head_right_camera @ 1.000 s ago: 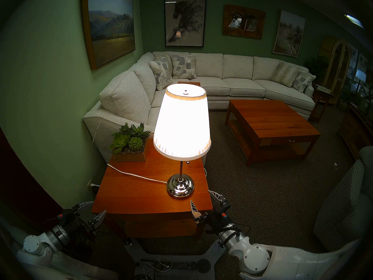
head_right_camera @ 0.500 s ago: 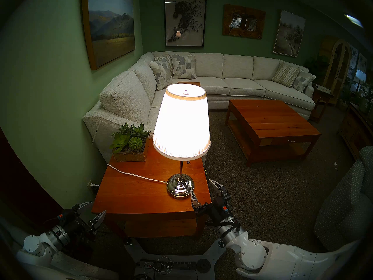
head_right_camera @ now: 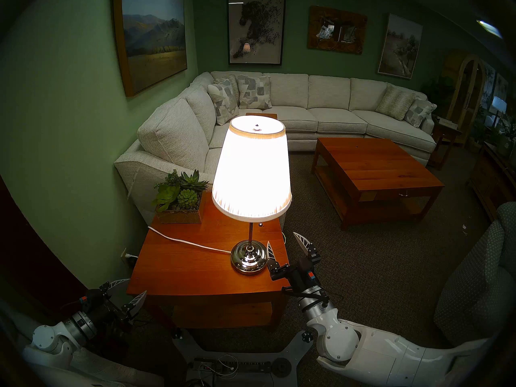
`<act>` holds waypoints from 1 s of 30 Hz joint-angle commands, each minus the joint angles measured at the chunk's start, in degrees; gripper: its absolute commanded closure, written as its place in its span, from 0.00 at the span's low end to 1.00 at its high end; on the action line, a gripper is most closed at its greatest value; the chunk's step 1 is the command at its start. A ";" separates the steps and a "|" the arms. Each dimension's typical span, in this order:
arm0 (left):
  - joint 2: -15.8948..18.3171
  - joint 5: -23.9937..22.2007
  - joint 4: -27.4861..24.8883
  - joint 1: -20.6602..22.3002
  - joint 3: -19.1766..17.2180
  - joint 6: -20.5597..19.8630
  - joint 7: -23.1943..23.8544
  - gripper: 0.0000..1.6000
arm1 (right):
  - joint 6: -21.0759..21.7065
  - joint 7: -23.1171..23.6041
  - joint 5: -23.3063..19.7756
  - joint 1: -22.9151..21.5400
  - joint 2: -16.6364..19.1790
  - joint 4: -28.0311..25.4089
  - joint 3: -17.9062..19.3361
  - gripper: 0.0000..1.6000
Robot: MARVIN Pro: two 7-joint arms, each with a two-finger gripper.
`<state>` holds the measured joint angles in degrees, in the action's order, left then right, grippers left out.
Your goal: Pull on string to turn off lamp
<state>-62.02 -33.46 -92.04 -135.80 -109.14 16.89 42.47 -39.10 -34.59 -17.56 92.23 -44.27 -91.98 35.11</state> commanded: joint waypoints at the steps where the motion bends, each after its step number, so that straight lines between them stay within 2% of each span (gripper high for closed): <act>1: 0.16 -0.16 -0.89 0.18 -0.36 0.25 0.09 0.00 | -0.88 1.03 1.28 -5.55 -5.00 1.40 1.36 0.00; 14: 0.17 -0.15 -0.86 0.20 -0.35 0.26 0.10 0.00 | 1.15 4.37 1.35 -11.81 -11.04 5.46 1.54 0.00; 22: 0.16 -0.17 -0.93 0.15 -0.38 0.25 0.09 0.00 | 1.42 5.73 1.29 -13.30 -12.14 6.98 1.86 0.00; 30: 0.14 -0.17 -1.03 0.08 -0.42 0.22 0.06 0.00 | 1.16 6.10 1.77 -12.16 -11.89 6.20 1.62 0.00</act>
<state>-62.01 -33.43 -91.94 -135.80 -109.11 16.89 42.48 -37.32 -28.25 -16.55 81.41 -55.92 -83.93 36.04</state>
